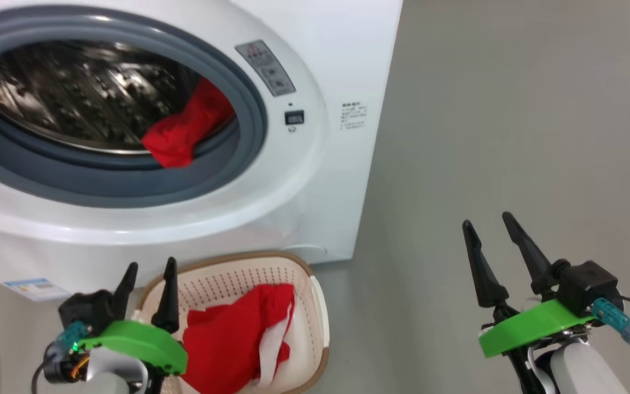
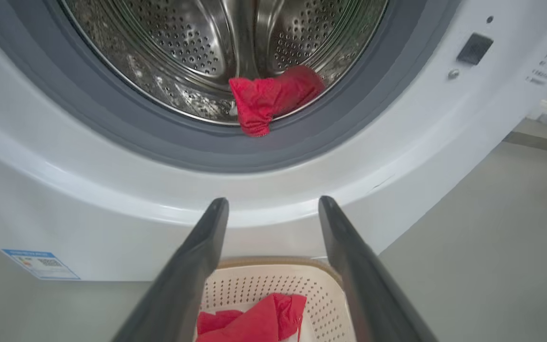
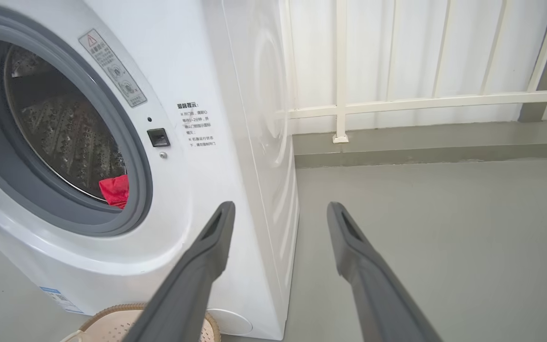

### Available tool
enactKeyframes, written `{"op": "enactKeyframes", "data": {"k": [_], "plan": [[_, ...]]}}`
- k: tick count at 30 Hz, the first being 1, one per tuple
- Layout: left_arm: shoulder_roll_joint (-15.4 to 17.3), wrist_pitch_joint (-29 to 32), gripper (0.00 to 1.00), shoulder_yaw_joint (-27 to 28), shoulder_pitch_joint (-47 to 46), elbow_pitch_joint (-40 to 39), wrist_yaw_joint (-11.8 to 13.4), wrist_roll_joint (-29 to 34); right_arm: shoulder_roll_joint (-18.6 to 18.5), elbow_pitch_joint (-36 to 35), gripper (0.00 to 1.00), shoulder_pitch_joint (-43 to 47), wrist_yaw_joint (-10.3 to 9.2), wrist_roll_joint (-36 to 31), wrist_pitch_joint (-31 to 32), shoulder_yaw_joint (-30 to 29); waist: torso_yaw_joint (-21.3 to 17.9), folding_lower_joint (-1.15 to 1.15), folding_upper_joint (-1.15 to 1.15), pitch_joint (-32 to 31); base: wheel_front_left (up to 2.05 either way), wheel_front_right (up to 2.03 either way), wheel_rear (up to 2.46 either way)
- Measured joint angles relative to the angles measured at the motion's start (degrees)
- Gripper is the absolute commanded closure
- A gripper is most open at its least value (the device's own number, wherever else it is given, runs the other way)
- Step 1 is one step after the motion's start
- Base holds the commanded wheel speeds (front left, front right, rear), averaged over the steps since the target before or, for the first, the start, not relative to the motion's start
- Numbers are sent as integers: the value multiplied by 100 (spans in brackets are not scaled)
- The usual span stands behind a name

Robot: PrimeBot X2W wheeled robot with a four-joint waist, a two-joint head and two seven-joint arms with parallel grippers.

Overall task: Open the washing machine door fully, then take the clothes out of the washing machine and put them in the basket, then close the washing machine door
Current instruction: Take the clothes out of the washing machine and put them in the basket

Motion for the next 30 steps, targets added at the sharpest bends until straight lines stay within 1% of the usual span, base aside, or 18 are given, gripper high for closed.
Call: {"op": "enactKeyframes", "data": {"k": [4,10,11,15,19,30], "plan": [[-29,0,0,144,366,-625,15,181,0,-53,0,75,0,-19,-1,-31,45,0,0,-234,0,0,0],[-57,0,0,307,916,-1361,16,388,5,-156,0,323,0,-110,-1,-189,68,0,0,-564,0,0,0],[-58,-1,0,360,1061,-1604,27,456,10,-182,0,389,0,-118,-1,-225,70,0,0,-666,0,0,0],[-60,-1,0,476,1350,-2011,29,612,11,-198,0,531,0,-156,0,-328,66,0,0,-848,0,0,0],[-65,-2,0,582,1540,-2287,119,801,15,-230,0,571,0,-160,0,-363,37,0,0,-961,0,0,0],[-88,-16,0,735,1839,-2435,118,870,14,-215,0,691,0,-177,0,-461,-68,0,0,-1196,0,0,0]]}}
